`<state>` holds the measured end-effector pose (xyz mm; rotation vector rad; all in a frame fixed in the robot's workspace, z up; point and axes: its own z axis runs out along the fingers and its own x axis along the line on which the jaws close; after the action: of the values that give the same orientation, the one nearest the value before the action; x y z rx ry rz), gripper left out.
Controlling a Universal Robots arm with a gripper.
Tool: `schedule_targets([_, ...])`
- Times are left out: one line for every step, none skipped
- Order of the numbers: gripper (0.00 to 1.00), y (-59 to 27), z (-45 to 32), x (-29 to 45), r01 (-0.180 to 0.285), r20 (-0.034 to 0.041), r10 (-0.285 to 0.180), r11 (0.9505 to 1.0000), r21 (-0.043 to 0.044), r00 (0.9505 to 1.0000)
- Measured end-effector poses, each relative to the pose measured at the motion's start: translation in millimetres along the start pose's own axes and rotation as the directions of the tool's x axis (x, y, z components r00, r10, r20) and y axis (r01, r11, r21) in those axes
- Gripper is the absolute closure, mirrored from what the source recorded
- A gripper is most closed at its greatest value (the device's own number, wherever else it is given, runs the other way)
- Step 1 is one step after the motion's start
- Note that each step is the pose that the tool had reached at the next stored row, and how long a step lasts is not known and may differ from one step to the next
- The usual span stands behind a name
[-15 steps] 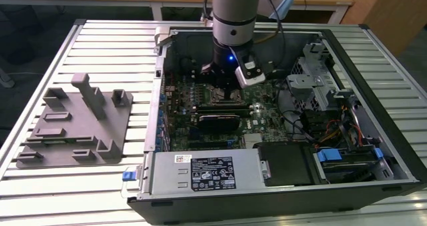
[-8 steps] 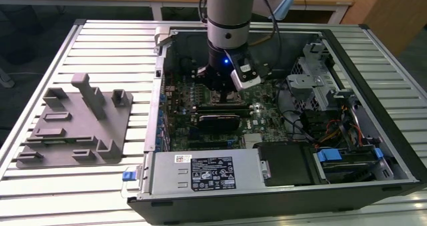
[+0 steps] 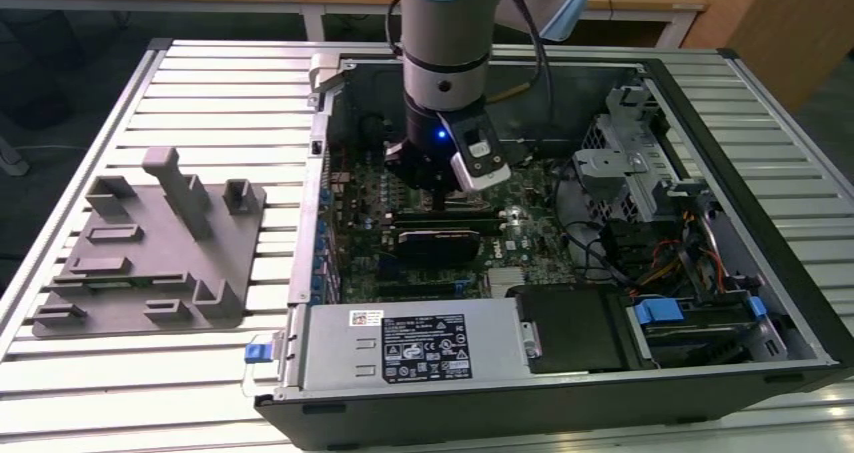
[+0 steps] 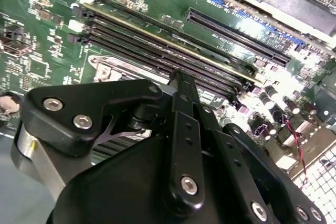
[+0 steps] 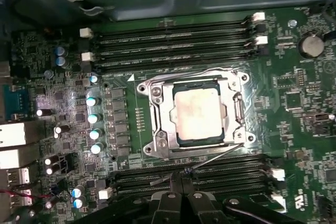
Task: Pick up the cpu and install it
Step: 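Install the second cpu locking lever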
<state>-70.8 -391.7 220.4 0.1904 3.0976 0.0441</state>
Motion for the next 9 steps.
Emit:
schedule_targets([0.89,-0.8,1.1,0.7,0.002,-0.0006,-0.002,1.0000,-0.0040,1.0000])
schedule_targets([0.89,-1.4,2.2,1.3,0.004,-0.0012,-0.004,1.0000,-0.0087,1.0000])
schedule_targets([0.89,-2.1,3.2,1.9,0.006,-0.0019,-0.006,0.9999,-0.0139,1.0000])
schedule_targets([0.89,-2.7,4.2,2.5,0.008,-0.0026,-0.008,0.9998,-0.0193,1.0000])
schedule_targets([0.89,-3.2,5.2,3.2,0.010,-0.0033,-0.010,0.9996,-0.0250,0.9999])
schedule_targets([0.89,-3.8,6.2,4.1,0.013,-0.0039,-0.013,0.9995,-0.0307,0.9999])
schedule_targets([0.89,-4.2,7.0,5.0,0.015,-0.0046,-0.015,0.9992,-0.0357,0.9999])
schedule_targets([0.89,-4.6,7.9,6.1,0.019,-0.0053,-0.019,0.9990,-0.0414,0.9998])
schedule_targets([0.89,-4.8,8.8,7.4,0.022,-0.0060,-0.022,0.9987,-0.0470,0.9997])
